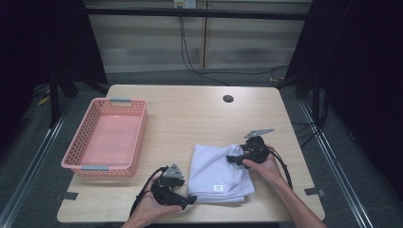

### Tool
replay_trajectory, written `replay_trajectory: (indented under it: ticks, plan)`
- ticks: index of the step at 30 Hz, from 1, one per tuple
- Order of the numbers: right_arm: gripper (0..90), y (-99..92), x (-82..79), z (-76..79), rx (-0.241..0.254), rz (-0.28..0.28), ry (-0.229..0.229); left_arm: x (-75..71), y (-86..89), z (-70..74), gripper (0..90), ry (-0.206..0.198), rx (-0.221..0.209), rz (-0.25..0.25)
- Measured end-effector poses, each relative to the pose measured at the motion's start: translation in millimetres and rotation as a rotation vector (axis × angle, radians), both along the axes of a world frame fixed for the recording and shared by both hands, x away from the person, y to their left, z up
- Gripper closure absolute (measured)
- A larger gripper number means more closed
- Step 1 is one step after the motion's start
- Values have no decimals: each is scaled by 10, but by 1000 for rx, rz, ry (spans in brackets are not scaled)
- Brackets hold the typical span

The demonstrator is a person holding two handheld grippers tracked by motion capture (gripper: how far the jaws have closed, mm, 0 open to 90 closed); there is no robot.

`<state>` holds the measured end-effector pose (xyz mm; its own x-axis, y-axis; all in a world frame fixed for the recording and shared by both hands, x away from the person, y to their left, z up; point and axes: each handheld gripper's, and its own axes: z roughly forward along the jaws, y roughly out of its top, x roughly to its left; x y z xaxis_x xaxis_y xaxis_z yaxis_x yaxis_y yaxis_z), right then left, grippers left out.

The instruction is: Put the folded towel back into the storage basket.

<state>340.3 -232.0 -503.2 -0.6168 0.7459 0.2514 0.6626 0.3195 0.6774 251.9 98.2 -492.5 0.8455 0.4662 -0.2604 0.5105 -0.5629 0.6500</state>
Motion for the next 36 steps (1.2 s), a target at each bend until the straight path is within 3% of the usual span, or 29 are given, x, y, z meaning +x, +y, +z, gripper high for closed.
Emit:
replay_trajectory:
  ticks: [3,9,11,17,22,25,26,31,32,36]
  plan:
    - [150,17,-3,2,-10,-6,3,13,-30,-3,207,-2,7,-9]
    - [173,-11,-15,43,45,31,17,17,-117,-18,204,-12,10,-36]
    - [157,21,-22,12,8,48,30,16,-139,-15,206,-23,21,-39]
    - [168,80,-52,14,-49,79,-5,-27,-203,-23,212,-52,30,-48]
    - [319,116,-80,32,-59,109,-9,-59,-226,-17,178,-57,49,-72]
    - [348,117,-90,31,-53,112,-12,-91,-237,-17,191,-93,71,-66]
    - [368,119,-97,30,-48,113,-11,-97,-233,-6,242,-115,94,-60]
    - [450,128,-136,30,-44,114,-12,-129,-248,6,504,-122,78,-75]
    - [468,134,-142,32,-40,119,-9,-120,-245,17,541,-127,98,-92]
    - [572,137,-150,34,-21,127,1,-68,-243,15,639,-76,63,-86]
